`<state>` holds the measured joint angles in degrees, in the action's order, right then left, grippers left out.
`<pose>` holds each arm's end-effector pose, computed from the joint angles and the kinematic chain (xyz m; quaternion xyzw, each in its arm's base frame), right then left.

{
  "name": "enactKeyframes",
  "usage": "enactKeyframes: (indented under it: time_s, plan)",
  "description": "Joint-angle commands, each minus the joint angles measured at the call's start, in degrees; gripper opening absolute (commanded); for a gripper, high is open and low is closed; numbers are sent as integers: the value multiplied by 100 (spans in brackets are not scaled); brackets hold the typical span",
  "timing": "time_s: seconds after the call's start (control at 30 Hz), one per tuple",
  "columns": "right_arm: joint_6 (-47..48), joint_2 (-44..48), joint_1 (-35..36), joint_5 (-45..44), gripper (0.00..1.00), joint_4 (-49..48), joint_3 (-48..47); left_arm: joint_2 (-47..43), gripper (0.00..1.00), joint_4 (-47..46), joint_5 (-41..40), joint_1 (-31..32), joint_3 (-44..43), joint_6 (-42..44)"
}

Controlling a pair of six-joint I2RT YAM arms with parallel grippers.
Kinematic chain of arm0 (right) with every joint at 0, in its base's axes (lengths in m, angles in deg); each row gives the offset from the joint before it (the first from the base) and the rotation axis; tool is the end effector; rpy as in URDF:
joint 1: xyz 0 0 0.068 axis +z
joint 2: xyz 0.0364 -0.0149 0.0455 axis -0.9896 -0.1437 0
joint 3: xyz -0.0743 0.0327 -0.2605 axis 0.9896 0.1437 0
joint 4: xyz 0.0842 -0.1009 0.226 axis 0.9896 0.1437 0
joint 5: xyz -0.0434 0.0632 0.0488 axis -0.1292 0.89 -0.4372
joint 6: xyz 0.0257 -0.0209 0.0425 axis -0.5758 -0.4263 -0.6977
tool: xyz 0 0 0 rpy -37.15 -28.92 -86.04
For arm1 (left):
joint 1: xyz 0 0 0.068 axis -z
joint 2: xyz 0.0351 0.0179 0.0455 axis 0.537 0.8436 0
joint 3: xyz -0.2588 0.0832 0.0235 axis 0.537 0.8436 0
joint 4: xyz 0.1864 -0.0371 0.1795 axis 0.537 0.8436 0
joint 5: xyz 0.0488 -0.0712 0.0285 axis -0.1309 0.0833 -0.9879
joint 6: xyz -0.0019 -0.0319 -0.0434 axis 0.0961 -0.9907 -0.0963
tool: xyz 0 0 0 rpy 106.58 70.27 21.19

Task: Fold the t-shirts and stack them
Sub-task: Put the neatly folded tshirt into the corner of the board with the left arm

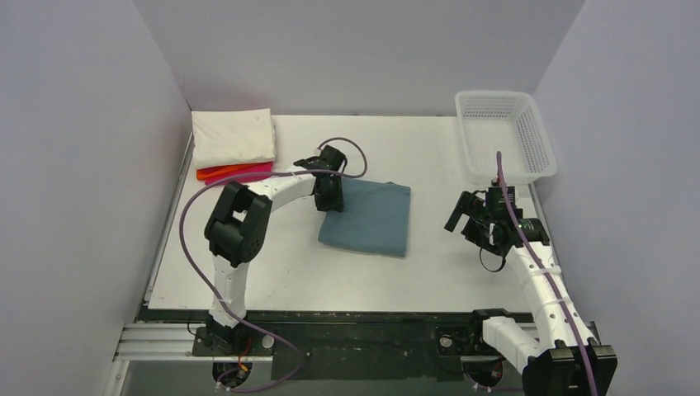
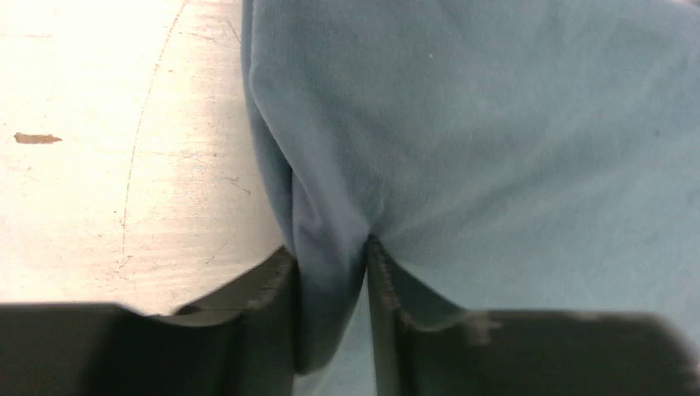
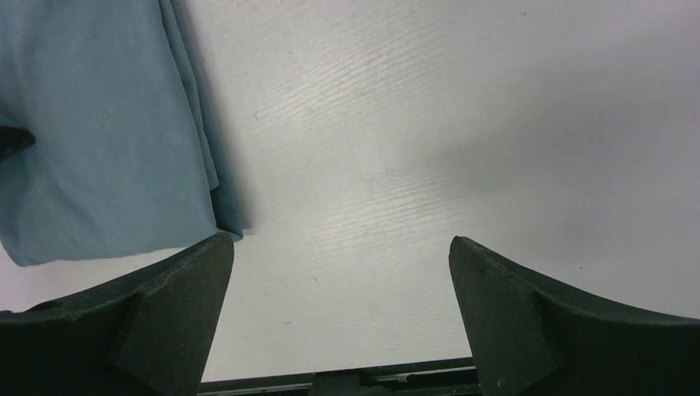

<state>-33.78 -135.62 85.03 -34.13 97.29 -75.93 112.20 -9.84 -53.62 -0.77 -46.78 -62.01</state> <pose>0.2021 0.0147 0.2754 0.1841 0.8906 0.1530 0.3866 0.3624 -0.2224 0.1628 -0.0405 0.9744 -0.1090 0.1926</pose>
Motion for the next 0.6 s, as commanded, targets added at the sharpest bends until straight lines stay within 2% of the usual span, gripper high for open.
enactKeyframes:
  time_s: [0.0, 0.03, 0.07, 0.13, 0.23, 0.3, 0.4, 0.57]
  plan:
    - [292, -98, -63, 142, 100, 151, 91, 693, 32, 810, -1020, 259, -443, -280]
    - [291, -98, -60, 175, 100, 107, 112, 762, 28, 909, -1171, 337, -657, -289]
    - [296, -120, -63, 181, 100, 87, 118, 921, 14, 1168, -1597, 381, -782, -300]
    - [304, -143, -72, 177, 100, 47, 124, 1238, 0, 1787, -2299, 520, -1311, -376]
    - [300, -195, -82, 208, 100, -9, 124, 1677, 0, 2564, -2949, 533, -2235, -287]
    - [302, -177, -91, 234, 100, -42, 145, 1773, 0, 2710, -3460, 487, -2648, -82]
    - [316, -151, -99, 226, 100, -91, 173, 1721, 0, 2649, -3795, 323, -3109, 413]
    - [352, -254, -99, 195, 100, -106, 177, 1642, 0, 2006, -4379, 32, -3837, 1389]
